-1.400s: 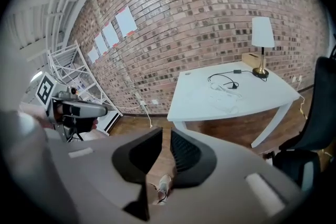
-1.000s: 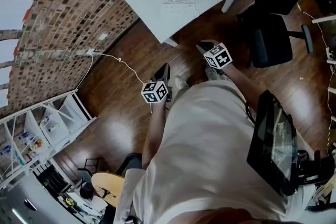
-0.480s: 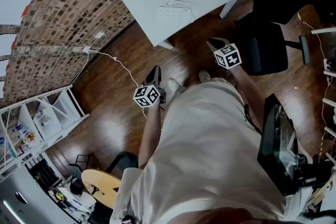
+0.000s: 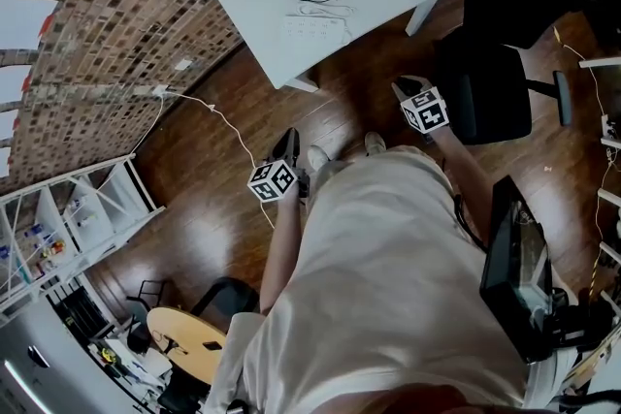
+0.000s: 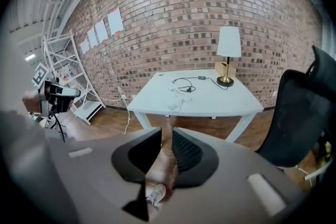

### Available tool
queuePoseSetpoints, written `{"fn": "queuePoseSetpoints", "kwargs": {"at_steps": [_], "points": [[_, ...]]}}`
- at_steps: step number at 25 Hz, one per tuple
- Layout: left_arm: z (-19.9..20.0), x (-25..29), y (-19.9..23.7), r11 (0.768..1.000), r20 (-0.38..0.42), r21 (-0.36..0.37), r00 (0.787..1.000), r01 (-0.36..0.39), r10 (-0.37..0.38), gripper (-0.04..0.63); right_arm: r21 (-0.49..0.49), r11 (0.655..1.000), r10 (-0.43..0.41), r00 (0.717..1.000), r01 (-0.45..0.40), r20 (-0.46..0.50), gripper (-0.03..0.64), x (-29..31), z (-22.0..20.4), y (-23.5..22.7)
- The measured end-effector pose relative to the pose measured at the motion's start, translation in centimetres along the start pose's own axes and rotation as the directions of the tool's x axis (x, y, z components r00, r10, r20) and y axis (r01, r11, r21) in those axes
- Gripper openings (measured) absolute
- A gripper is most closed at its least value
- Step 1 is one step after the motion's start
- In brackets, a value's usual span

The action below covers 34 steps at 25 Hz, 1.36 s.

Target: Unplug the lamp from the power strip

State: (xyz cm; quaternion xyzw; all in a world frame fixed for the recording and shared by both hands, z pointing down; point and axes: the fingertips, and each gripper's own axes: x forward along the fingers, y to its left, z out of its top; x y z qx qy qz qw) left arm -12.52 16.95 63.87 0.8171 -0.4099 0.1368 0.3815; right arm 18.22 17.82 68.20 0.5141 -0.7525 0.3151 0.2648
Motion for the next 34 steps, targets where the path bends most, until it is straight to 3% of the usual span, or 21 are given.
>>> {"fn": "queuePoseSetpoints", "kwargs": {"at_steps": [5, 8, 17, 34], "points": [[-0.9, 1.1, -2.7, 0.996, -0.042, -0.077, 0.998, 0.035, -0.039, 0.003, -0.011, 1.0, 0.015, 1.0, -0.015, 0.016, 0.054, -0.2, 0.4, -0.7], [-0.7, 1.4, -3.9, 0.997, -0.042, -0.059, 0.998, 0.045, -0.047, 0.002, -0.016, 1.0, 0.026, 1.0, -0.025, 0.018, 0.054, -0.1, 1.0, -0.8], [-1.0, 1.6, -4.7, 0.999, -0.08, 0.004, 0.996, 0.037, -0.036, 0.003, -0.175, 0.985, 0.006, 1.0, -0.009, -0.021, -0.005, 0.2, 1.8, 0.6], [-3.2, 2.8, -6.5, 0.996, -0.153, 0.077, 0.988, 0.039, -0.027, 0.003, -0.158, 0.987, 0.009, 0.999, -0.015, -0.041, -0.005, -0.7, -0.8, 0.1]]}}
